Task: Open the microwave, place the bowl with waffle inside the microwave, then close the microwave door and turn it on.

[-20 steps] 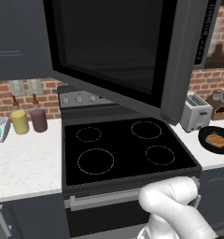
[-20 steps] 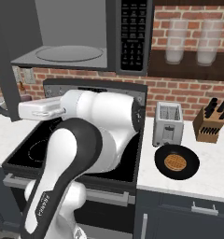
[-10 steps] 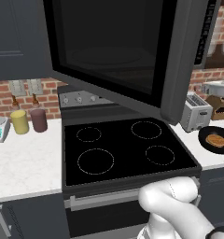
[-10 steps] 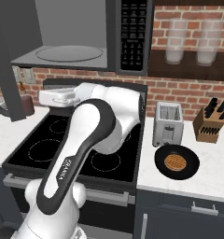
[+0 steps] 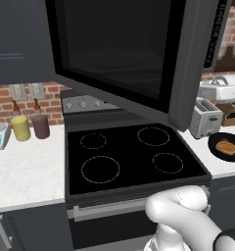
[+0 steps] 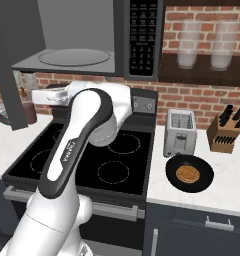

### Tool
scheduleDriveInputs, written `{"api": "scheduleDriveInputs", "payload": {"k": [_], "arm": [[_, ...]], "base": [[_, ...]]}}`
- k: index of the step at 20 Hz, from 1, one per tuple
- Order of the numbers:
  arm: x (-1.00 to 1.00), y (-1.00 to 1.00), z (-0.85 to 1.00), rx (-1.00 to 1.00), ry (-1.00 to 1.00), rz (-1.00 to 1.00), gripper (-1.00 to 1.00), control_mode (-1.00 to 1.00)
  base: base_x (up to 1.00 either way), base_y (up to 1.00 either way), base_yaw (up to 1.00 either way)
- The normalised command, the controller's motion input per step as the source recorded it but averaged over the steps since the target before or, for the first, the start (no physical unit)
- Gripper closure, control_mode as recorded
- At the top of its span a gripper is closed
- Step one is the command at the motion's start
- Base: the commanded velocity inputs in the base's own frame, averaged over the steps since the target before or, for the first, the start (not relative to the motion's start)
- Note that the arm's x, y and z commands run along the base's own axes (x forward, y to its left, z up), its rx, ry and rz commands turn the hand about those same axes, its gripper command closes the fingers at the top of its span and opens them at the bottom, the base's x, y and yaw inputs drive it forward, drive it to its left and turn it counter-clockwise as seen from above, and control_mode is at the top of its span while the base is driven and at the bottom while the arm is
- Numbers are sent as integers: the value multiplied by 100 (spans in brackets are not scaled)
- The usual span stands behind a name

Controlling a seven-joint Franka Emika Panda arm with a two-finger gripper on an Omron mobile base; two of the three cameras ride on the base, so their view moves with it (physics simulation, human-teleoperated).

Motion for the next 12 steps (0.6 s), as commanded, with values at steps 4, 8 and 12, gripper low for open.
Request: {"api": "scheduleDriveInputs", "payload": {"k": [4,8,12], "arm": [[0,67,3,0,0,12,-100,-100],[0,56,9,0,0,10,-100,-100],[-16,44,18,0,0,10,-100,-100]], "base": [[0,0,0],[0,0,0],[0,0,0]]}}
